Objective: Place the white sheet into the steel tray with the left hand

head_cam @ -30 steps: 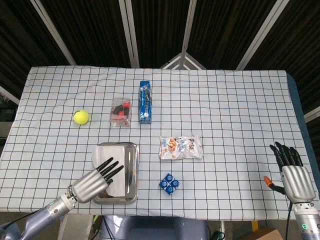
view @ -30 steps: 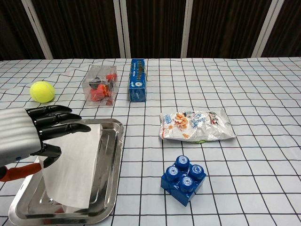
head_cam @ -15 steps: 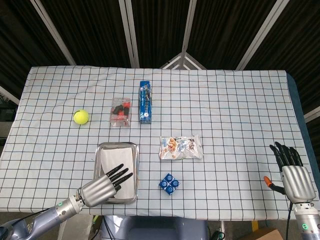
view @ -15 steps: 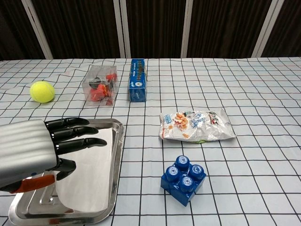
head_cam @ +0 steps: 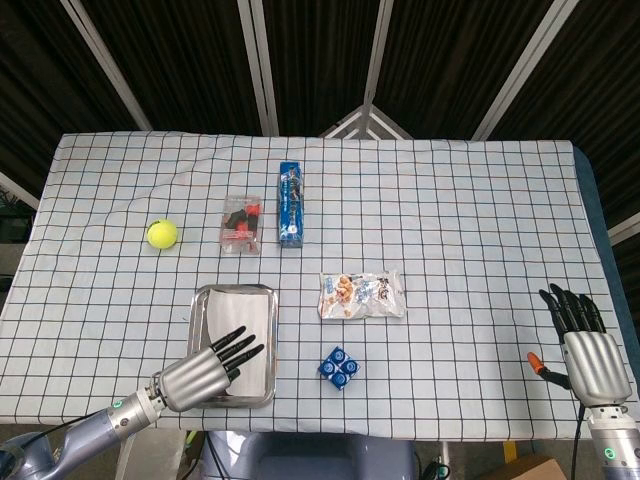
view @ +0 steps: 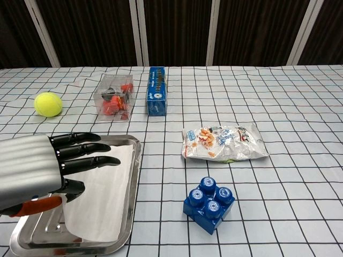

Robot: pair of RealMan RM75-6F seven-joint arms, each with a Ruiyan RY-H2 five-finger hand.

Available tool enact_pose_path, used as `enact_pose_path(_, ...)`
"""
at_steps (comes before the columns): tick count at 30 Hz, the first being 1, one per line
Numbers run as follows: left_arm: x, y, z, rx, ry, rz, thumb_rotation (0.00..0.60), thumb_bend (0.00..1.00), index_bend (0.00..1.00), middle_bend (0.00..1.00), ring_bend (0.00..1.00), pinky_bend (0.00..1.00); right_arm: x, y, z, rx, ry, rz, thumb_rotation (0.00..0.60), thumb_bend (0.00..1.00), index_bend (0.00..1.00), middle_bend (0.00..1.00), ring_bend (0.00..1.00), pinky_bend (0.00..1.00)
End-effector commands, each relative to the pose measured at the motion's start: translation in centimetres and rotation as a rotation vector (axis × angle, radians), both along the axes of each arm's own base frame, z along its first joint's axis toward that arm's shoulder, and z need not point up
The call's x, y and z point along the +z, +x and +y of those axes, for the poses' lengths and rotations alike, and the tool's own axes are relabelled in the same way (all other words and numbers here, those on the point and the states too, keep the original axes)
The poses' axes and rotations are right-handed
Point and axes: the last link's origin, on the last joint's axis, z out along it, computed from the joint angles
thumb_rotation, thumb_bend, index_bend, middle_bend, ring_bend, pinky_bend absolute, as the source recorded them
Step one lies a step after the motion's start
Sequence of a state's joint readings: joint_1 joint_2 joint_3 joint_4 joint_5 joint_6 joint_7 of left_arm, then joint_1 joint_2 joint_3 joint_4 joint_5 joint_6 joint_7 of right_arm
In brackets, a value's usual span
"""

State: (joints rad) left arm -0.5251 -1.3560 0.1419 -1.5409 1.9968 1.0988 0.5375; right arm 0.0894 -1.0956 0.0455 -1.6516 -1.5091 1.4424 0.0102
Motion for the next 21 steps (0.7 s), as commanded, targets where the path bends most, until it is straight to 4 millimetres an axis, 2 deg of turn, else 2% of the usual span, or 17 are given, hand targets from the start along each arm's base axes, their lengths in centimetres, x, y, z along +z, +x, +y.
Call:
enact_pose_path(1, 0.0, -0.1, 0.0, 0.003, -0.001, 0.004, 0.600, 0.49, 0.51, 0.02, 0.00, 0.00, 0.0, 0.0, 0.0, 0.000, -0.001, -0.001, 0.600, 0.31, 0.00, 0.00, 0.00, 0.00)
enact_pose_path(3, 0.0, -0.1, 0.0, 0.003, -0.001, 0.005, 0.600, 0.47, 0.49, 0.02, 0.00, 0.00, 0.0, 0.0, 0.0, 0.000, -0.002, 0.000, 0.600, 0.31, 0.00, 0.00, 0.00, 0.00)
enact_pose_path(6, 0.1, -0.3, -0.1, 0.000, 0.001, 0.009, 0.600, 0.40, 0.41, 0.00, 0.00, 0.00, 0.0, 0.0, 0.0, 0.001, -0.001, 0.001, 0.600, 0.31, 0.00, 0.00, 0.00, 0.00)
enact_pose_path(10, 0.4, -0.3, -0.2, 0.005, 0.009, 0.006, 0.600, 0.31, 0.22, 0.00, 0.00, 0.00, 0.0, 0.0, 0.0, 0.002, -0.002, 0.001, 0.600, 0.31, 0.00, 0.00, 0.00, 0.00)
enact_pose_path(16, 1.4, -0.4, -0.2, 0.024, 0.027, -0.017, 0.600, 0.25, 0.10, 0.00, 0.00, 0.00, 0.0, 0.0, 0.0, 0.003, -0.004, 0.001, 0.600, 0.31, 0.00, 0.00, 0.00, 0.00)
enact_pose_path(21, 2.8, -1.0, -0.2, 0.079, 0.049, -0.047, 0.600, 0.08, 0.01, 0.00, 0.00, 0.00, 0.0, 0.0, 0.1, 0.003, -0.004, 0.002, 0.600, 0.31, 0.00, 0.00, 0.00, 0.00)
